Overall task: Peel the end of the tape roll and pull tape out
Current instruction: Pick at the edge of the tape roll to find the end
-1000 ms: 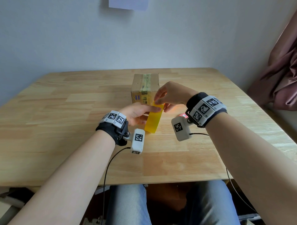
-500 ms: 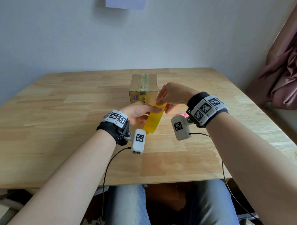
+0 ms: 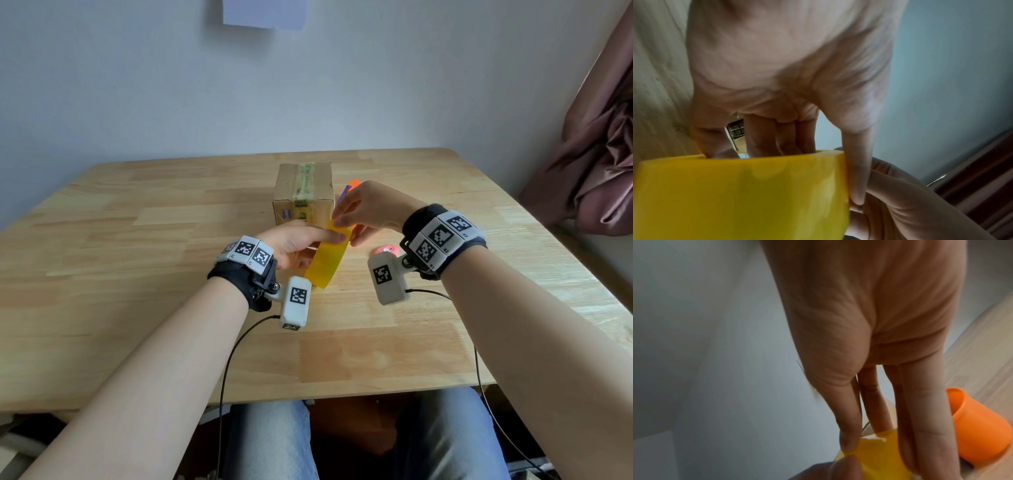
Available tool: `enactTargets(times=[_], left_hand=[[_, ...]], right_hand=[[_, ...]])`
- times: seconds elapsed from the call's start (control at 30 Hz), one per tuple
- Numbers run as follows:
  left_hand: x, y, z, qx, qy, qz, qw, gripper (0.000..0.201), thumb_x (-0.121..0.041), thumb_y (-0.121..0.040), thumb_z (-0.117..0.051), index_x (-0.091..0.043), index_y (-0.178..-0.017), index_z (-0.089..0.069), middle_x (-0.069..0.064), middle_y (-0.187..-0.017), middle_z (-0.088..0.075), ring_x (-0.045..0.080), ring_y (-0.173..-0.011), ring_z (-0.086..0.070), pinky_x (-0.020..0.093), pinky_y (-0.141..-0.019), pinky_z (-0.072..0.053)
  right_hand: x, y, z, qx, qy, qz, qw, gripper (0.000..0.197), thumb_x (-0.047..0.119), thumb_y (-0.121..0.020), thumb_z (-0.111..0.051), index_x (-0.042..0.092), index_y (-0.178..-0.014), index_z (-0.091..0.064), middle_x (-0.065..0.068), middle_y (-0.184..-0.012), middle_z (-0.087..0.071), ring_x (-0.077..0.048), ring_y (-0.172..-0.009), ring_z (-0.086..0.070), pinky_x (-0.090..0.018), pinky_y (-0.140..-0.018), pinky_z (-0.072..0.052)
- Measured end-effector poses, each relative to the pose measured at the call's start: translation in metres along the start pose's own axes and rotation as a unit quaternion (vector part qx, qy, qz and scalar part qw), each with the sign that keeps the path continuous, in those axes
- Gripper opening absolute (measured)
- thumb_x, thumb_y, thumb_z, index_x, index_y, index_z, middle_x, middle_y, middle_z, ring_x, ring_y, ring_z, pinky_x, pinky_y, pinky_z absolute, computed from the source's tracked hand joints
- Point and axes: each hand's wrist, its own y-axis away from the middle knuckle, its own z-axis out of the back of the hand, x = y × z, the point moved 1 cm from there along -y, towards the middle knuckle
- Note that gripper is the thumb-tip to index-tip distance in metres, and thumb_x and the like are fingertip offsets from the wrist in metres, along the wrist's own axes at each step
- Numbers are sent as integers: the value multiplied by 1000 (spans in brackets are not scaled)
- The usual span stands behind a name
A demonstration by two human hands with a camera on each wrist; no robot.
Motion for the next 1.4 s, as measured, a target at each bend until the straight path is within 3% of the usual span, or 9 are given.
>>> enactTargets(times=[0.4, 0.53, 0.63, 0.77, 0.93, 1.03, 1.2, 1.3, 1.4], left_hand=[[4, -1, 4, 1, 6, 5, 1000, 39, -28, -80, -81, -8, -112, -68, 8, -94, -73, 23, -83, -70, 37, -75, -57], [4, -2, 4, -2, 8, 6, 1000, 39, -29, -78, -82, -9, -109, -70, 7, -92, -74, 23, -82, -70, 36, -75, -56], [6, -3, 6, -5, 11, 2, 1000, 40, -30, -76, -83, -10, -109, -71, 7, -95, -74, 24, -88, -69, 39, -84, -53], [10, -4, 7, -9, 32, 1, 999, 51, -34, -69, -86, -10, -110, -70, 10, -102, -72, 27, -95, -66, 46, -99, -49], [12, -2, 11, 6, 54, 1, 999, 68, -38, -57, -86, -8, -115, -68, 11, -105, -72, 26, -91, -70, 42, -80, -57], [13, 0, 12, 8, 55, -1, 998, 72, -36, -57, -86, -6, -120, -66, 12, -105, -72, 27, -92, -70, 42, -80, -58], [11, 0, 11, -1, 45, -6, 999, 70, -36, -56, -87, -7, -116, -68, 12, -105, -73, 27, -95, -69, 47, -95, -53], [10, 0, 11, 0, 26, -4, 1000, 66, -37, -55, -88, -8, -111, -71, 10, -100, -75, 26, -93, -69, 46, -95, -52], [11, 0, 10, 1, 6, -9, 1000, 45, -32, -65, -88, -11, -103, -75, 9, -97, -77, 26, -94, -69, 45, -97, -51]], right_hand=[[10, 1, 0, 10, 54, 17, 998, 5, 15, -93, -75, 19, -93, -78, 1, -94, -79, -20, -69, -80, -40, -81, -66], [8, -2, 1, 40, 66, 14, 997, 6, 16, -93, -75, 21, -93, -78, -6, -100, -81, -20, -74, -81, -42, -86, -65], [4, -1, -2, 18, 33, 18, 999, 6, 15, -92, -76, 17, -97, -78, -9, -96, -81, -23, -74, -81, -44, -85, -65], [-1, -3, -6, -33, -1, 24, 999, 23, 18, -90, -80, 15, -112, -78, -12, -87, -81, -26, -69, -80, -43, -78, -67], [6, -1, -8, -39, 17, 37, 998, 6, 18, -89, -80, 17, -95, -83, -10, -75, -81, -23, -67, -80, -39, -77, -67], [8, 0, -6, -30, 19, 31, 999, 5, 19, -88, -82, 16, -92, -81, -10, -77, -81, -23, -68, -80, -39, -78, -67], [10, 0, -6, -32, 27, 32, 999, 14, 19, -89, -81, 15, -103, -80, -7, -83, -81, -21, -68, -80, -38, -75, -67], [9, -1, -5, -30, 37, 33, 998, 8, 21, -87, -83, 18, -95, -82, -8, -78, -81, -22, -68, -80, -40, -76, -67], [10, 0, 0, -25, 52, 26, 998, 7, 20, -85, -85, 16, -91, -82, -11, -76, -81, -23, -68, -80, -41, -76, -67]])
